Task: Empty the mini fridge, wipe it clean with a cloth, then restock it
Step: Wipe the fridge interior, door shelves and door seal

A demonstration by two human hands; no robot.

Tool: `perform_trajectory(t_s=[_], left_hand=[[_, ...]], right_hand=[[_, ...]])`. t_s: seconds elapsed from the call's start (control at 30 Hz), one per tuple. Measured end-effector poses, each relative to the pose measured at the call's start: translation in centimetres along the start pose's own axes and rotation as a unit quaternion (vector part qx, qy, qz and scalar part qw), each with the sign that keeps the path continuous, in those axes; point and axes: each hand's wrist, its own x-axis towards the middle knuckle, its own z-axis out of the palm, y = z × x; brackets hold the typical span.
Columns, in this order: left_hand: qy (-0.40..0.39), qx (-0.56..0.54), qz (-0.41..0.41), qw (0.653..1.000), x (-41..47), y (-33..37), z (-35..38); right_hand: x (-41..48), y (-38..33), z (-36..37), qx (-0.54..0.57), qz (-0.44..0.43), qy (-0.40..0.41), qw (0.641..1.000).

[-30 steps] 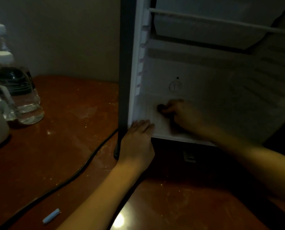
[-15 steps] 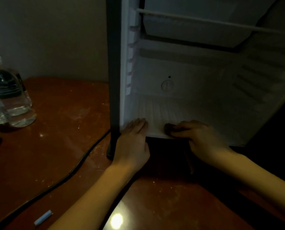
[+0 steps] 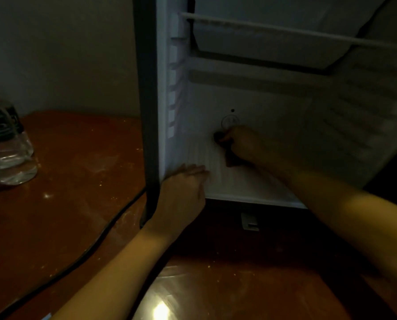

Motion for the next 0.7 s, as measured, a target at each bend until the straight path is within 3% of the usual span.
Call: perform_trajectory(t_s=[0.27,0.43,0.57,0.7], left_hand=[[-0.006,0.001,-0.048,0.999,-0.1,0.4,0.3],[0.002,-0.007,-0.041,0.999,-0.2,0.2,0.5],[0.008,-0.003,-0.037,0.999,-0.1,-0.2,0.8],[0.007,-0.004,-0.037,0.999,-0.2,-0.1,0.8]], right_hand=[[-15.9,-3.5,-1.1,-0.021,-0.182,0.084,0.98],[-9.7,-2.0,-0.9,-0.108,-0.086,0.028,0.99],[-2.6,0.3,0.6,-0.089,-0.046,0.006,0.995],[-6.0,-1.0,0.1,-0.093,-0.068,0.032,0.993]])
